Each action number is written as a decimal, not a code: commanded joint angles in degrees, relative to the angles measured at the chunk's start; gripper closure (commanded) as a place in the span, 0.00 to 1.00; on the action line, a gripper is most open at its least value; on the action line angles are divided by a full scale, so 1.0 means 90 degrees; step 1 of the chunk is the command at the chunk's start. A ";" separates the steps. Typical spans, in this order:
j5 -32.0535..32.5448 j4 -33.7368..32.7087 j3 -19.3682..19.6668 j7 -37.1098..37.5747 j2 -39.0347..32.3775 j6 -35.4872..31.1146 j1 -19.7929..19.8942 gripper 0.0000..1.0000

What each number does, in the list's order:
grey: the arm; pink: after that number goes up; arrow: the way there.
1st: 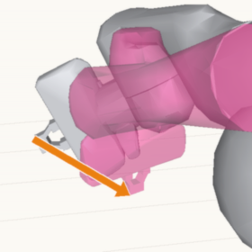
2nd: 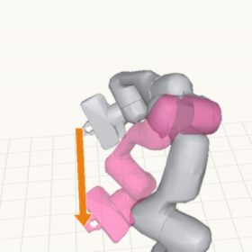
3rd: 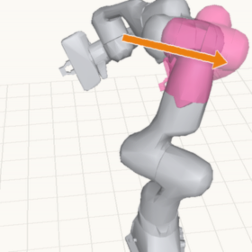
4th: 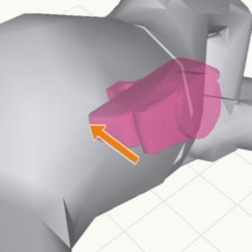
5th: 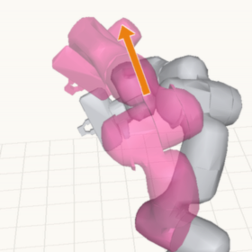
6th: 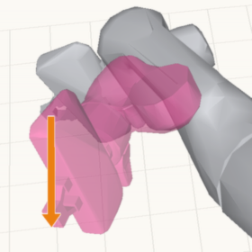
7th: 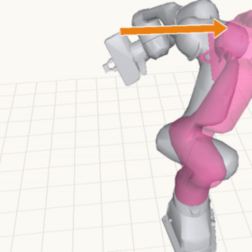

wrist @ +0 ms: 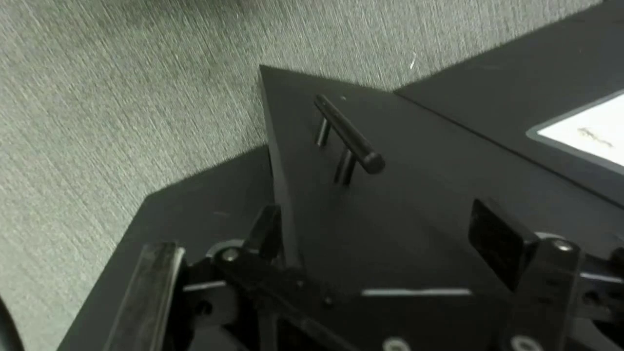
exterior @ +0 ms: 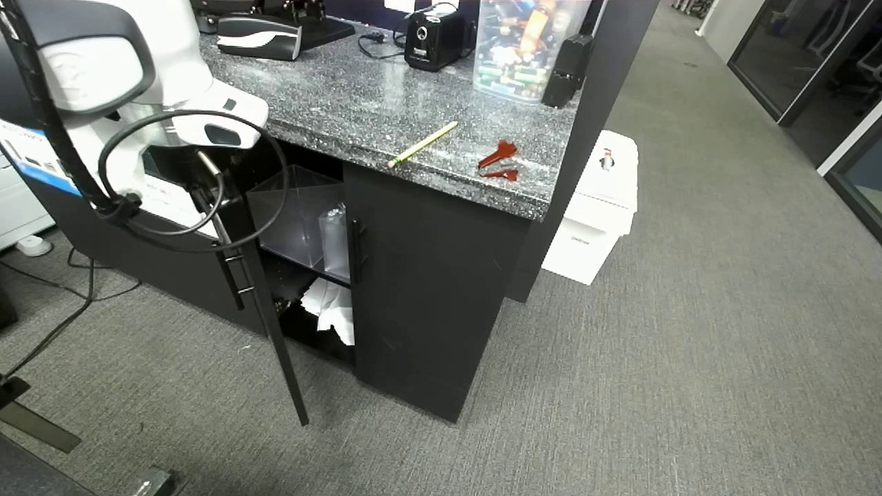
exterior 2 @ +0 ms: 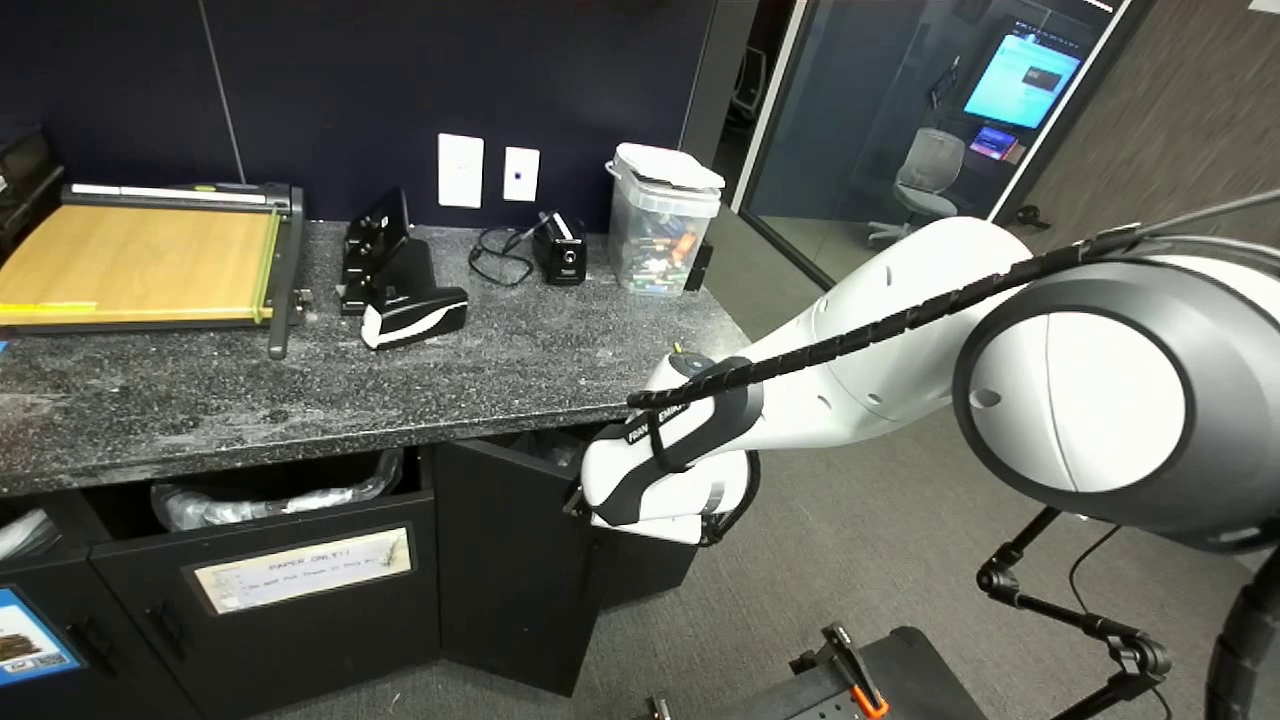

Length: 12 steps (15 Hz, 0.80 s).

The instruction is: Close the drawer door

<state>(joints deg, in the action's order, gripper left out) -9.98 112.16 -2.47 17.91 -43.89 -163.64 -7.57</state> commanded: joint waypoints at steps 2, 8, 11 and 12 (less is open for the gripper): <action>0.0156 -0.0500 0.0448 -0.0003 0.0049 -0.0789 -0.0348 0.00; 0.0233 -0.0768 0.0675 -0.0167 0.0315 -0.0968 -0.0244 0.00; 0.0170 -0.0245 0.0361 -0.0333 0.0784 -0.0177 -0.0029 0.00; 0.0161 0.0062 0.0267 -0.0424 0.1093 0.0270 0.0066 0.00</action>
<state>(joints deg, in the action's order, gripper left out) -8.22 105.85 2.62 16.75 -41.10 -169.21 -9.25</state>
